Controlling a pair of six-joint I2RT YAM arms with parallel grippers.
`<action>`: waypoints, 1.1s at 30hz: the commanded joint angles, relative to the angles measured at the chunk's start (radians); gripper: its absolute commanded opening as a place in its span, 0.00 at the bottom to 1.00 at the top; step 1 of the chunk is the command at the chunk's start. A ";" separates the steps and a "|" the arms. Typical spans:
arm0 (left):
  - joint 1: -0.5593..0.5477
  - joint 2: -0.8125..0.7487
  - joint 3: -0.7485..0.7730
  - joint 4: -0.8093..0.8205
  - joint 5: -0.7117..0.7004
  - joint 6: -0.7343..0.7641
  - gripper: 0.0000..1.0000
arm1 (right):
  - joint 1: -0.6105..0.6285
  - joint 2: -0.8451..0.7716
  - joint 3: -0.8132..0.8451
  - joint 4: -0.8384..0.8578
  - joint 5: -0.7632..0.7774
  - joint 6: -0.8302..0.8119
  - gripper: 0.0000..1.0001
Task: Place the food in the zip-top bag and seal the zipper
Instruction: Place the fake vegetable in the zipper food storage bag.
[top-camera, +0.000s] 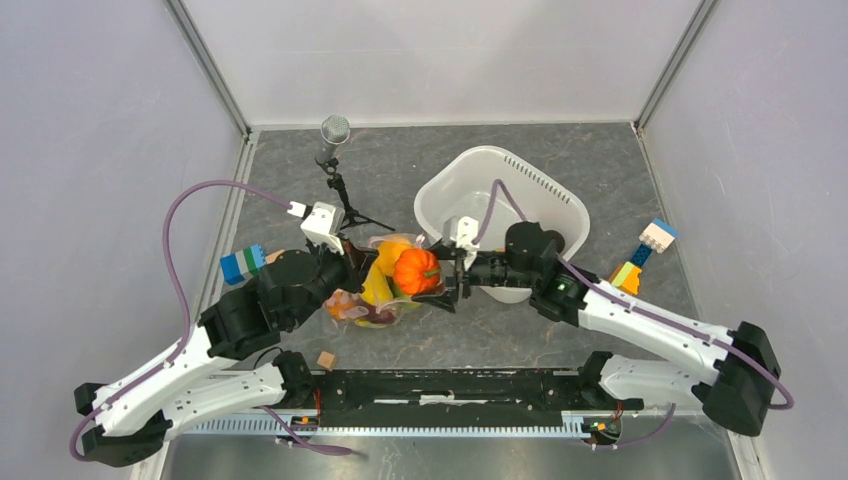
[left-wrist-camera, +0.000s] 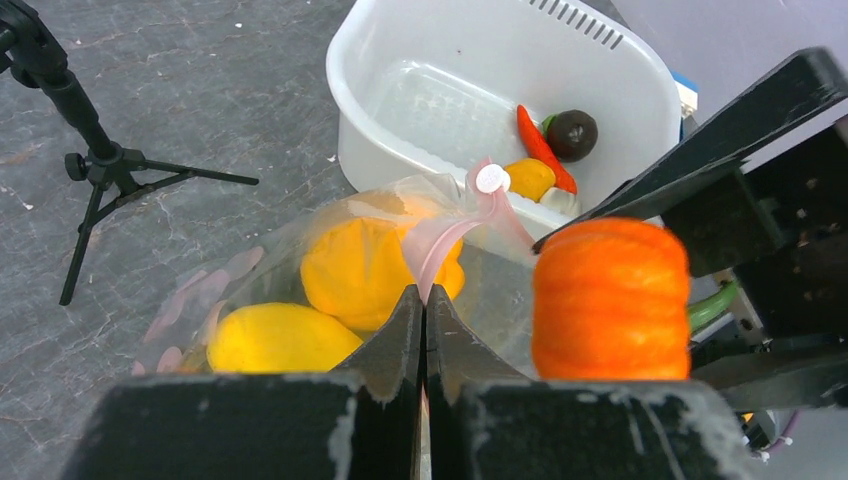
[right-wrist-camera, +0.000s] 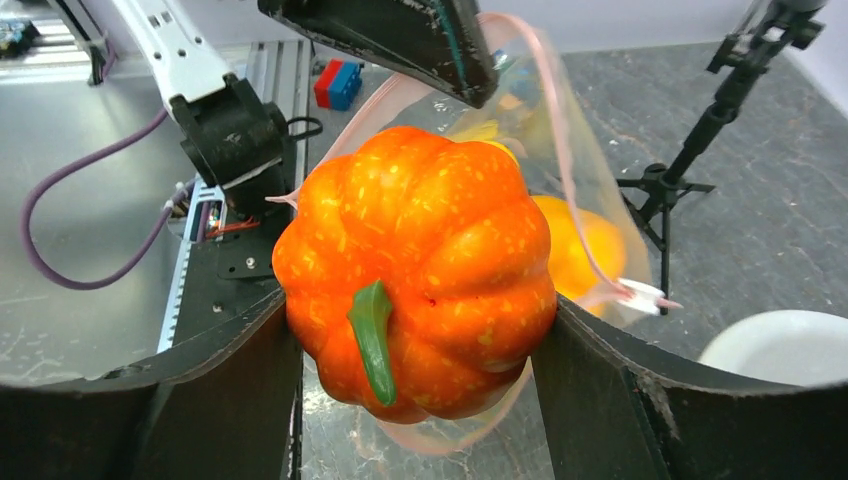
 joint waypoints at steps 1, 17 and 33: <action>-0.003 0.004 0.045 0.053 0.020 -0.046 0.05 | 0.071 0.093 0.121 -0.136 0.159 -0.094 0.34; -0.004 0.037 0.116 0.030 0.154 -0.037 0.05 | 0.292 0.314 0.305 -0.262 0.442 -0.288 0.50; -0.004 -0.055 0.076 0.037 0.021 -0.064 0.05 | 0.290 0.031 0.130 -0.158 0.451 -0.239 0.90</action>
